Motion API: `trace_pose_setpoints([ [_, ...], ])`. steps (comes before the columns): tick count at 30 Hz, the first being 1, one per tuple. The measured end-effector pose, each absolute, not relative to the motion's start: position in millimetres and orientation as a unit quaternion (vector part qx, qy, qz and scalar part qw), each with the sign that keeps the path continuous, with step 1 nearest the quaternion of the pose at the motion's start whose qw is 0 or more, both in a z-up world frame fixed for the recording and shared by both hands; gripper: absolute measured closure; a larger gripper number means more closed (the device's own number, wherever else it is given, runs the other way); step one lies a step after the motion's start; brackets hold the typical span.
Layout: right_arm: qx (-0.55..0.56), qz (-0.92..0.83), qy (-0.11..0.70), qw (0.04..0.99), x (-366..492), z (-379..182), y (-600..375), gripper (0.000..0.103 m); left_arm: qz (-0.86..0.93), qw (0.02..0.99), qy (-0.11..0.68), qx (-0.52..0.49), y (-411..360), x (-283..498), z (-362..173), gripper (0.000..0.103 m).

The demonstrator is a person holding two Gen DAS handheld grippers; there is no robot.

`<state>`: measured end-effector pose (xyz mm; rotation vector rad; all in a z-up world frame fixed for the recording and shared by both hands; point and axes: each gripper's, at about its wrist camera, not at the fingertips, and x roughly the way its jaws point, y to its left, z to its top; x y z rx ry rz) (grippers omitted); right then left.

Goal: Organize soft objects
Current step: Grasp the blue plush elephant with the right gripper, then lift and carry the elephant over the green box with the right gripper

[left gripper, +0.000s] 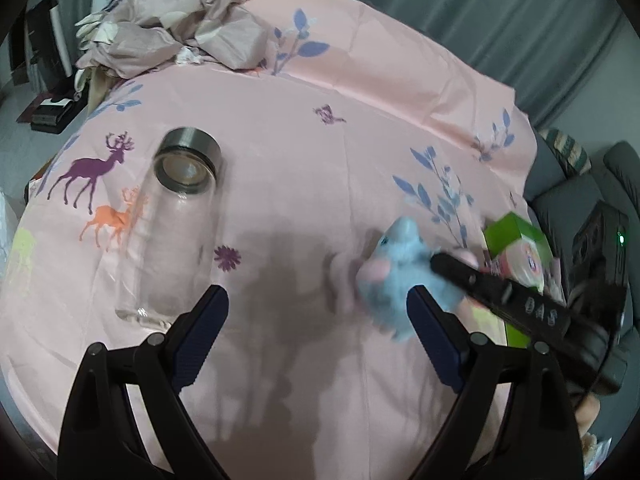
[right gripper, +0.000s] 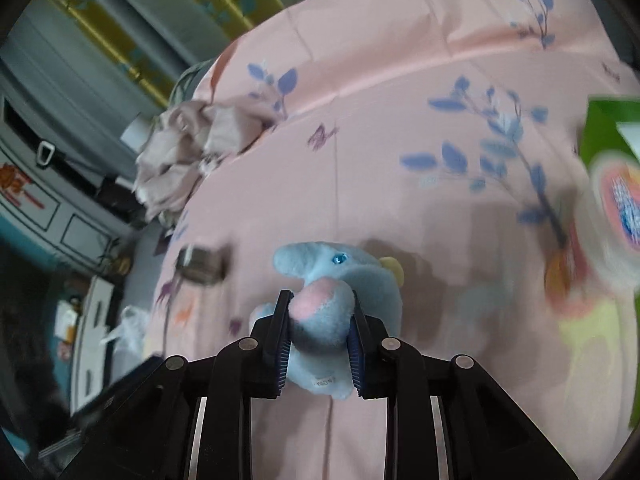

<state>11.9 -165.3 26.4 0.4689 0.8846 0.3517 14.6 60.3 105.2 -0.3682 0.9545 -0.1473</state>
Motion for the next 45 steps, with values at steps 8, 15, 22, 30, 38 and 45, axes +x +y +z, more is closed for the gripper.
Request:
trace_pose_setpoints([
  [8,0.228,0.202,0.459,0.835,-17.5,9.9,-170.1,0.077,-0.131,0.848,0.487,-0.165,32.6,5.5,87.9,0.015],
  [15,0.219,0.185,0.468,0.836,-16.3,1.4,-174.0,0.076,-0.127,0.839,0.509,-0.144,9.9,10.8,63.4,0.032],
  [22,0.216,0.172,0.478,0.834,-14.8,-4.9,-181.6,0.076,-0.137,0.843,0.499,-0.144,1.6,9.5,60.8,0.038],
  [30,0.212,0.169,0.491,0.828,-9.5,-13.7,-178.4,0.052,-0.141,0.836,0.506,-0.163,-2.8,11.8,52.6,0.050],
  [38,0.228,0.172,0.498,0.819,-5.2,-21.8,-182.2,0.052,-0.146,0.833,0.505,-0.174,-5.0,10.9,49.3,0.054],
  [45,0.225,0.188,0.493,0.819,-4.5,-24.2,-181.7,0.052,-0.169,0.831,0.499,-0.181,-8.8,7.7,51.7,0.078],
])
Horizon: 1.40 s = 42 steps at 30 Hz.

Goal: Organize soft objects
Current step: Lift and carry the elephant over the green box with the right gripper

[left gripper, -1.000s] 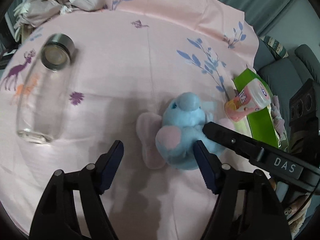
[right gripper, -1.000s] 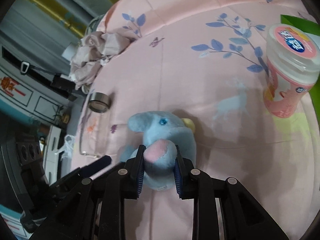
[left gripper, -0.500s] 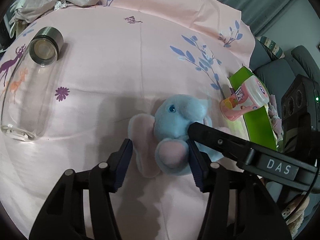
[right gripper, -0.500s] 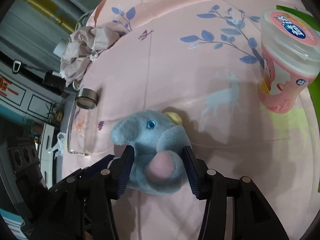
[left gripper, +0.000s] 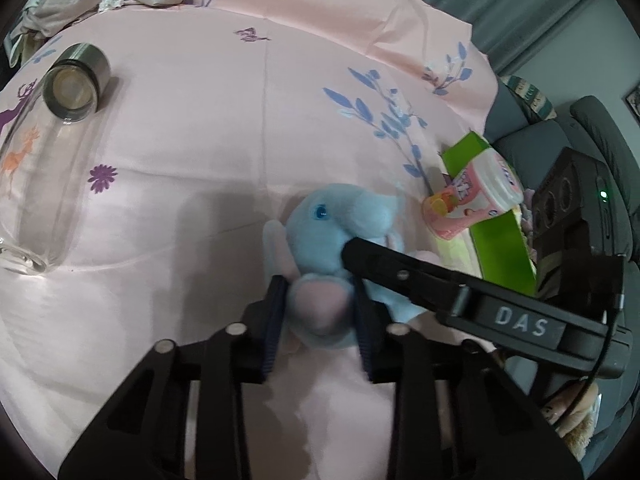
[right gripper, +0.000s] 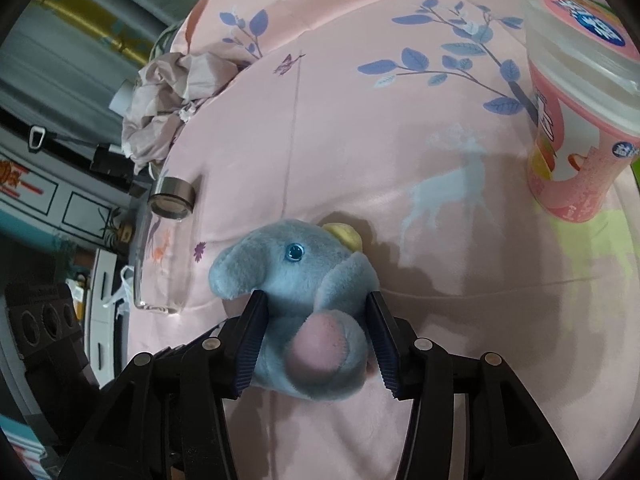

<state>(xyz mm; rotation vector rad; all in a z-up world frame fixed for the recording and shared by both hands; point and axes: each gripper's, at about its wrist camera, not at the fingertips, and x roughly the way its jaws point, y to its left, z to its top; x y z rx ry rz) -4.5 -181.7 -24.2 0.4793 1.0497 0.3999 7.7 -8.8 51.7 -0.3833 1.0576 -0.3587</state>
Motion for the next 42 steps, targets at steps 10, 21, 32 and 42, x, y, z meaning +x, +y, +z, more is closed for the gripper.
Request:
trace_pose_setpoints([
  [10,0.223,0.202,0.447,0.843,-22.6,1.9,-183.7,0.058,-0.157,0.876,0.435,-0.134,-23.6,-13.2,86.4,0.080],
  [21,0.210,0.197,0.276,0.917,-88.1,94.2,-221.9,0.058,-0.205,0.936,0.278,-0.073,-64.3,-54.1,176.2,0.080],
  [32,0.267,0.097,0.158,0.946,-127.6,119.9,-337.6,0.058,-0.316,0.923,0.218,-0.015,-179.0,-38.6,209.7,0.080],
  [42,0.352,0.004,0.186,0.917,-100.6,73.9,-427.3,0.058,-0.363,0.881,0.304,0.000,-272.7,20.6,172.6,0.079],
])
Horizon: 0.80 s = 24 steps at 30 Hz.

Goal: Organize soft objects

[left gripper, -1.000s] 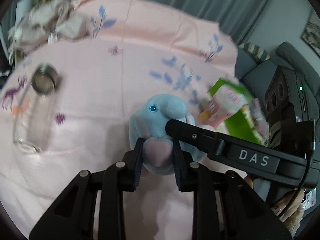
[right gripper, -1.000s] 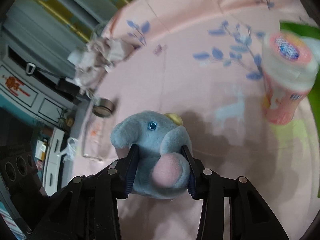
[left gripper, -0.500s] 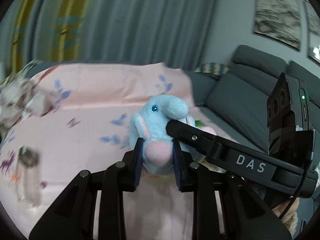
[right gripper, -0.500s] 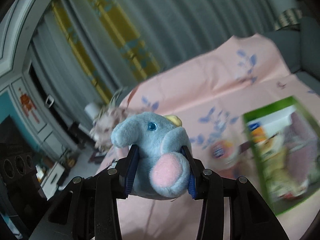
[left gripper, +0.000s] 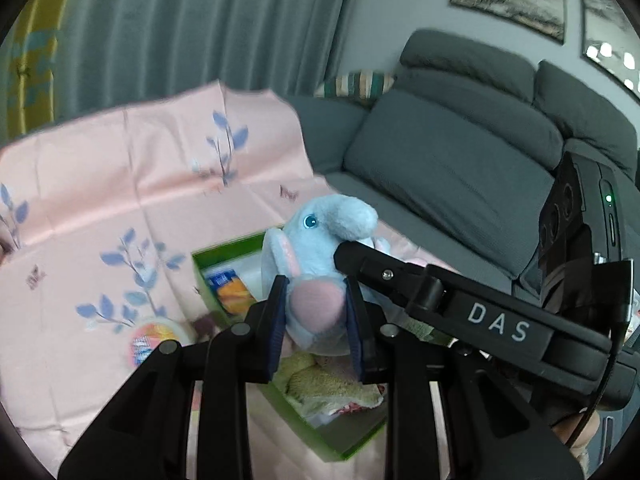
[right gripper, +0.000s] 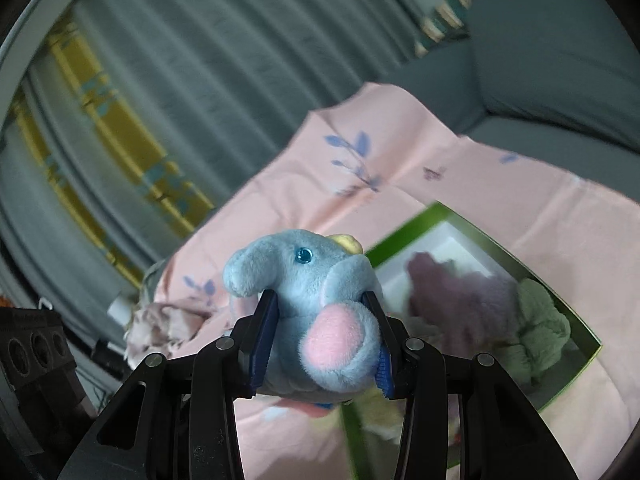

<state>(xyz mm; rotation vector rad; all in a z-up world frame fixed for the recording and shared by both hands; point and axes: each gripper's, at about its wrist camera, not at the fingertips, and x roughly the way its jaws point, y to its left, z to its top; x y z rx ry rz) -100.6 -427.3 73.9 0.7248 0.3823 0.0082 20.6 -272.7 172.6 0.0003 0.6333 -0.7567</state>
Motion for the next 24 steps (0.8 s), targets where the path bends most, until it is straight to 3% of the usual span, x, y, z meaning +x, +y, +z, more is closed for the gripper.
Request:
trace_pose_setpoints([
  [7,0.391,-0.027,0.267,0.880,-73.7,29.1,-451.3,0.058,-0.341,0.862,0.374,0.003,-298.0,38.4,133.9,0.079],
  [16,0.421,-0.049,0.293,0.857,-70.5,6.3,-464.7,0.058,-0.330,0.852,0.407,0.005,-314.0,45.4,119.0,0.078],
  [22,0.431,-0.054,0.294,0.851,-71.3,2.0,-468.7,0.058,-0.320,0.855,0.408,0.020,-317.9,45.4,119.7,0.073],
  [24,0.428,-0.057,0.293,0.853,-73.6,5.2,-467.9,0.058,-0.318,0.855,0.409,0.020,-314.9,44.8,122.3,0.065],
])
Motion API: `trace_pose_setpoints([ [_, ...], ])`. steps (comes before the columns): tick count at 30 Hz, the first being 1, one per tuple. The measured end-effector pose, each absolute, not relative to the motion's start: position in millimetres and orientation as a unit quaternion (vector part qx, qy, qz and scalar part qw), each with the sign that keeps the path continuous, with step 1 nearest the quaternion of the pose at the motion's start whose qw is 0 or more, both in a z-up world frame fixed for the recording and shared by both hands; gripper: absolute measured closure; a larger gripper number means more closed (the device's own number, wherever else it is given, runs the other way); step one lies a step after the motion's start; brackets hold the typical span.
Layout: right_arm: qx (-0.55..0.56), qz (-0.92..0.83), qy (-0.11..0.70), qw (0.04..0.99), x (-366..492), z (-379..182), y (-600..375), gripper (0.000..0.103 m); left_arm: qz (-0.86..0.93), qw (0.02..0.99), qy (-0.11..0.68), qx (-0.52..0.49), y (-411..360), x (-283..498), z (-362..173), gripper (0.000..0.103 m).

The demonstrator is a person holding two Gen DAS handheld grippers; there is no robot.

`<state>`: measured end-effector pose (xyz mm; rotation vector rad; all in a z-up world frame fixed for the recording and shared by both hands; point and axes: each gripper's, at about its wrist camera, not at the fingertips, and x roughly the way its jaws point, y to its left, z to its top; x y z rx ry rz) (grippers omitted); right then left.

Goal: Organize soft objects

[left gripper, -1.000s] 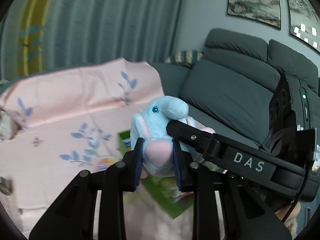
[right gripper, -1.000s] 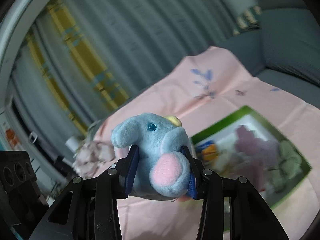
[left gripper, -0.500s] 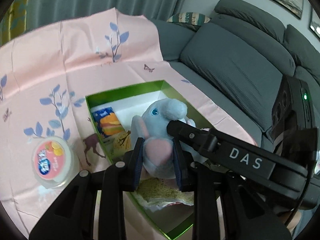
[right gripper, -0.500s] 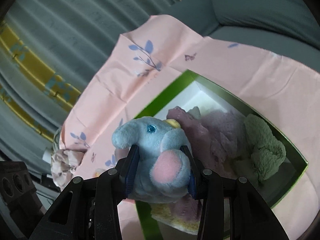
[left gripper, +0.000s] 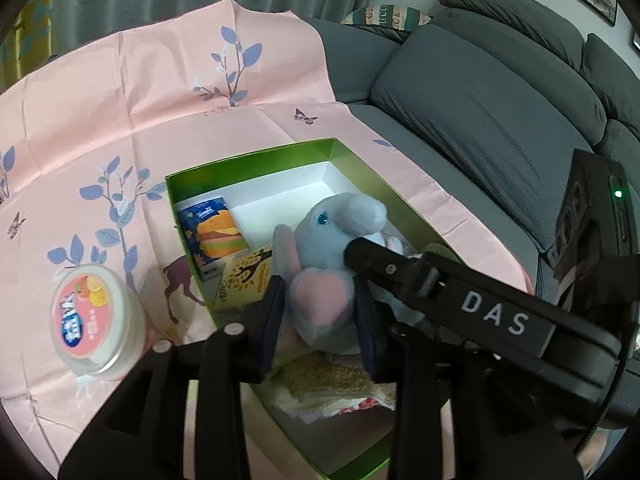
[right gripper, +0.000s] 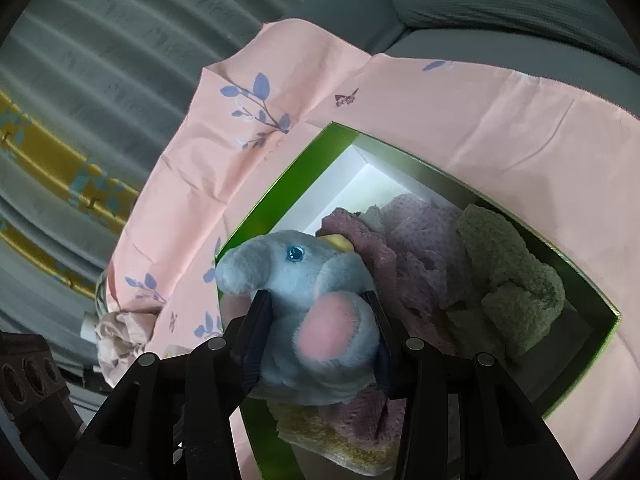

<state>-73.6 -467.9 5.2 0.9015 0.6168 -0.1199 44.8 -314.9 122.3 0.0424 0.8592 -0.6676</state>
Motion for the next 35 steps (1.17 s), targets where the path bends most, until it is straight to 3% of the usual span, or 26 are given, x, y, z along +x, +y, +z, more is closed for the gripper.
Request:
trace_pose_setpoints([
  [1,0.426,-0.059,0.291,0.855,-76.7,8.4,-466.9,0.057,-0.317,0.855,0.410,0.019,-312.8,43.5,124.1,0.061],
  [3,0.423,-0.067,0.286,0.857,-82.7,12.7,-465.8,0.054,-0.311,0.856,0.412,0.030,-309.1,38.5,129.4,0.032],
  [5,0.420,-0.083,0.274,0.861,-92.1,19.0,-465.7,0.052,-0.314,0.862,0.396,0.036,-303.7,29.6,136.5,0.024],
  [11,0.411,-0.083,0.242,0.875,-113.4,38.1,-460.2,0.020,-0.306,0.879,0.364,0.042,-286.1,3.2,161.3,0.001],
  [18,0.379,-0.105,0.208,0.896,-138.0,69.5,-439.6,0.011,-0.298,0.890,0.344,0.029,-260.0,-17.5,182.5,0.001],
  [35,0.328,-0.171,0.215,0.904,-160.9,94.6,-416.3,0.011,-0.296,0.889,0.349,-0.003,-225.4,-33.8,191.0,0.001],
])
